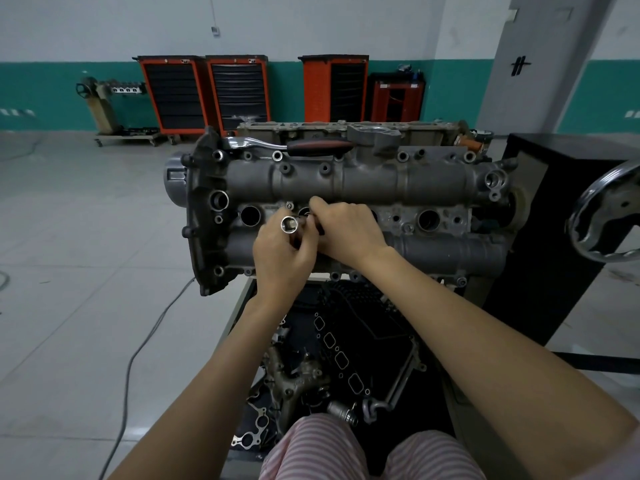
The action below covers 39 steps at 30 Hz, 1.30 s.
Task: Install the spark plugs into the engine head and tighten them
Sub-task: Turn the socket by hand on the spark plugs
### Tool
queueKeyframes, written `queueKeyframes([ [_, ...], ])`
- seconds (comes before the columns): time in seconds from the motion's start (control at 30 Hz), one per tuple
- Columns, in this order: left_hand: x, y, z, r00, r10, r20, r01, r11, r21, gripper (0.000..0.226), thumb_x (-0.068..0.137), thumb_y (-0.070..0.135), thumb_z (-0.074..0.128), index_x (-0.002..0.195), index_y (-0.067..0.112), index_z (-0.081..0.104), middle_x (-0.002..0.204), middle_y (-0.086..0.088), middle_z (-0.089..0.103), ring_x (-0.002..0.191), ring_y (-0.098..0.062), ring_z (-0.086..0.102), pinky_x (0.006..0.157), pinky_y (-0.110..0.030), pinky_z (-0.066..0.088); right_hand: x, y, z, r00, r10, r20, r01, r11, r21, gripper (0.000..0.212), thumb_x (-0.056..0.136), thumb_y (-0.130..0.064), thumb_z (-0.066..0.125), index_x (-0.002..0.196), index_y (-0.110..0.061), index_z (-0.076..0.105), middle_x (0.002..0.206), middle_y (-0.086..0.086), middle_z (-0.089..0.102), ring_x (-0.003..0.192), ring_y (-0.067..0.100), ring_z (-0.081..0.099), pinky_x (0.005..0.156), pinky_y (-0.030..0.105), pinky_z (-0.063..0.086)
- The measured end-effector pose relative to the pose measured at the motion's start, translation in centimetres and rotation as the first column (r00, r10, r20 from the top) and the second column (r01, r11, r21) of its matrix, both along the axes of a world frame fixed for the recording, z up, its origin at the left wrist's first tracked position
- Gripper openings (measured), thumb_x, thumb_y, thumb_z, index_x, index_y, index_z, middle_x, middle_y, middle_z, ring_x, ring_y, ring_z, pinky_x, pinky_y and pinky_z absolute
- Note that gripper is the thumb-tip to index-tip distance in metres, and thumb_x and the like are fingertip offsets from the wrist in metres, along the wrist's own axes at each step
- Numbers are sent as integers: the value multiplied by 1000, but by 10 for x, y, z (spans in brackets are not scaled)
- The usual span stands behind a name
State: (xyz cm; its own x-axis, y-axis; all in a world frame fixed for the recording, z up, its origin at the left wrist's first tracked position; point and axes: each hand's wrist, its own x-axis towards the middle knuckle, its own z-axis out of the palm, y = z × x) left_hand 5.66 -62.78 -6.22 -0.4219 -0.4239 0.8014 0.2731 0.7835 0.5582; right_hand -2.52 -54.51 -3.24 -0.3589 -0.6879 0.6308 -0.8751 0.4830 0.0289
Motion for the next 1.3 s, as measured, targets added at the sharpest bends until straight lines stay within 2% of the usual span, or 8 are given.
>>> queueKeyframes([
  [0.17, -2, 0, 1, 1000, 13, 11, -13, 1000, 23, 51, 84, 45, 49, 61, 0, 50, 51, -5, 45, 51, -18, 42, 51, -29, 32, 0, 1, 2, 1000, -20, 9, 20, 1000, 21, 16, 83, -28, 53, 78, -18, 42, 66, 8, 63, 61, 35, 59, 50, 28, 22],
  [0.4, -2, -1, 1, 1000, 23, -15, -22, 1000, 13, 46, 87, 27, 59, 49, 5, 43, 42, 5, 35, 42, -15, 34, 49, -26, 25, 5, 4, 4, 999, 8, 38, -4, 994, -107, 10, 77, -19, 62, 72, -13, 69, 59, 17, 63, 55, 38, 60, 52, 27, 28],
  [0.47, 0, -1, 1, 1000, 24, -20, -25, 999, -27, 40, 88, 29, 52, 54, 11, 41, 48, 14, 31, 45, -10, 32, 53, -21, 23, 4, 4, 3, 999, -2, 43, 4, 999, -47, 11, 81, -24, 60, 76, -17, 67, 65, 13, 65, 63, 36, 62, 53, 28, 28],
  [0.63, -2, -2, -2, 1000, 1, 10, -1, 1000, 3, 39, 86, 29, 47, 63, -2, 51, 55, -5, 48, 54, -19, 45, 53, -31, 33, 3, 2, 2, 1000, -20, 2, 20, 1000, 18, 20, 86, -32, 55, 78, -14, 52, 70, 11, 65, 67, 35, 62, 52, 30, 25],
  [0.73, -2, -1, 1, 1000, 18, 21, -18, 1000, 10, 37, 86, 25, 55, 55, 12, 39, 49, 11, 33, 48, -9, 34, 51, -26, 27, 3, 4, 3, 999, 0, 34, 1, 1000, -27, 14, 84, -24, 57, 78, -12, 62, 66, 13, 65, 63, 36, 61, 53, 29, 25],
  [0.87, -2, 0, 5, 1000, 2, 18, -4, 998, 59, 49, 86, 34, 57, 49, 24, 27, 44, 11, 27, 44, -8, 28, 47, -24, 24, 7, 3, 5, 999, -2, 33, 3, 999, -52, 13, 79, -19, 61, 73, -7, 64, 62, 16, 64, 56, 37, 60, 52, 28, 25],
  [1.07, -2, 0, 2, 1000, 18, 20, -18, 999, 37, 41, 89, 27, 51, 53, 15, 35, 47, 7, 32, 46, -12, 32, 49, -25, 24, 4, 2, 3, 1000, 6, 5, -6, 1000, -8, 17, 85, -27, 55, 91, -12, 61, 74, 13, 68, 68, 36, 62, 54, 30, 28],
  [1.3, 2, 0, 0, 1000, -29, 3, 29, 1000, 8, 43, 83, 40, 43, 70, -1, 47, 61, -9, 49, 57, -25, 46, 54, -36, 36, -1, -1, 0, 999, -37, 2, 37, 998, 46, 15, 85, -27, 49, 83, -15, 40, 70, 10, 64, 64, 34, 60, 50, 30, 21],
])
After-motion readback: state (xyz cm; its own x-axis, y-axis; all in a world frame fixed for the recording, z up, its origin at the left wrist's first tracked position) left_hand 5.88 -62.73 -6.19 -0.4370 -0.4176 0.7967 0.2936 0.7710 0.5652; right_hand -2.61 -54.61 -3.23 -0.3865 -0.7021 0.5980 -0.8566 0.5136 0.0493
